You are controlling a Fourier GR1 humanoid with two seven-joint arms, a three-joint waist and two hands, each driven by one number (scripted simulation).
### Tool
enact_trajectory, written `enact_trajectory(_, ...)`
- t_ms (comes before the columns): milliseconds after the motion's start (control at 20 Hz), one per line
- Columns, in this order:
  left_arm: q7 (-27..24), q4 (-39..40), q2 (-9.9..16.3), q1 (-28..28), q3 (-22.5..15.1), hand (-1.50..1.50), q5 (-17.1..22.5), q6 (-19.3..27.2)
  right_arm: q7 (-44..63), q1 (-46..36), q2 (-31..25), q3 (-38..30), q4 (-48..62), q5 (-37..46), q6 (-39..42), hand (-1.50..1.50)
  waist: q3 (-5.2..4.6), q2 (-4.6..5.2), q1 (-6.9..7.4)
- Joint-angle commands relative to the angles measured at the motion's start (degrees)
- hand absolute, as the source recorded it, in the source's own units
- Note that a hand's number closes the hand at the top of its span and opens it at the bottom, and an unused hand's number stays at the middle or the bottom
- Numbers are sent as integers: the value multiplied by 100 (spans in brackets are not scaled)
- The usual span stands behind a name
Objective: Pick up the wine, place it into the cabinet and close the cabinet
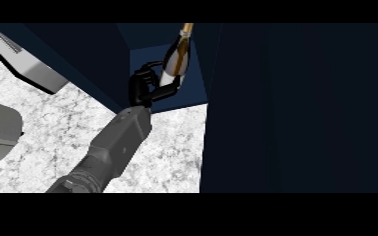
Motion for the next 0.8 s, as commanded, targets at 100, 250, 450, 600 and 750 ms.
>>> enact_trajectory(100,177,-90,-13,-273,-138,150,116,278,-78,62,41,-73,-55,-56,-16,-150,6,-10,34)
enact_trajectory(250,169,-113,-14,-335,-119,150,205,274,-50,237,-53,-256,-80,-218,91,-150,13,8,31)
enact_trajectory(450,331,-66,-14,-637,-155,150,242,493,-108,136,-91,-301,20,-167,116,-150,14,9,139)
enact_trajectory(600,521,-30,-14,-948,-153,150,261,645,-73,339,-43,-203,-173,-137,114,-150,16,7,103)
enact_trajectory(750,721,22,-14,-1062,-206,150,266,647,-190,135,-71,-314,104,-145,136,-150,14,41,127)
